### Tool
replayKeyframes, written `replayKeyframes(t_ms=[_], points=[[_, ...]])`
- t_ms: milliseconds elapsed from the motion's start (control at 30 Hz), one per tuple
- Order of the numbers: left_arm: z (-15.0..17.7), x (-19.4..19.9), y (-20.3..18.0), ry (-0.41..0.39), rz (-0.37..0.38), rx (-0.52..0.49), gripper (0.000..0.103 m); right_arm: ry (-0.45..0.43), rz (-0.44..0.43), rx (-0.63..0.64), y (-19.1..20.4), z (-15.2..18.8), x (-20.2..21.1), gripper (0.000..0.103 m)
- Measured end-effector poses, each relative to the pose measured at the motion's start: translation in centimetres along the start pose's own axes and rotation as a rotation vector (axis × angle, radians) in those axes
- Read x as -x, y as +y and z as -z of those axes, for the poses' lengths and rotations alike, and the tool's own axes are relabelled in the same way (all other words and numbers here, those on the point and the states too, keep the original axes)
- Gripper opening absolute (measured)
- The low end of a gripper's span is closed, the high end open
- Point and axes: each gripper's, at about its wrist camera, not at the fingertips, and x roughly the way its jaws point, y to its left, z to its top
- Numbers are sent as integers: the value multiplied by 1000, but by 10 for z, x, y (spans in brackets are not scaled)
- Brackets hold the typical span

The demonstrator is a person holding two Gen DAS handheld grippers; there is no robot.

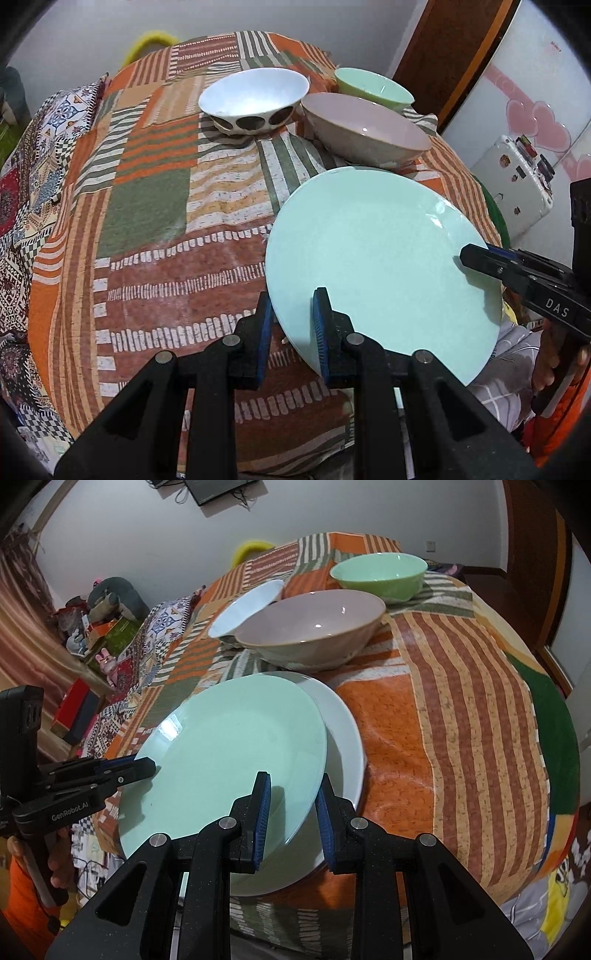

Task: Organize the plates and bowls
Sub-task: 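Lower the mint green plate onto the white plate and open both tools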

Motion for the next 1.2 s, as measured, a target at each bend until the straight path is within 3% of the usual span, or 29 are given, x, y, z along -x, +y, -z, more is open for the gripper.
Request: replayKeyframes(t_ms=[467, 933, 1200], points=[[-7, -16, -2, 31, -4, -13, 21, 19, 14, -17, -5, -3, -6, 23], [-7, -21, -10, 26, -71, -58, 25, 29, 3, -12, -5, -5, -9, 24], [-5, -20, -25, 20, -49, -105, 25, 21, 19, -3, -2, -5, -7, 24]])
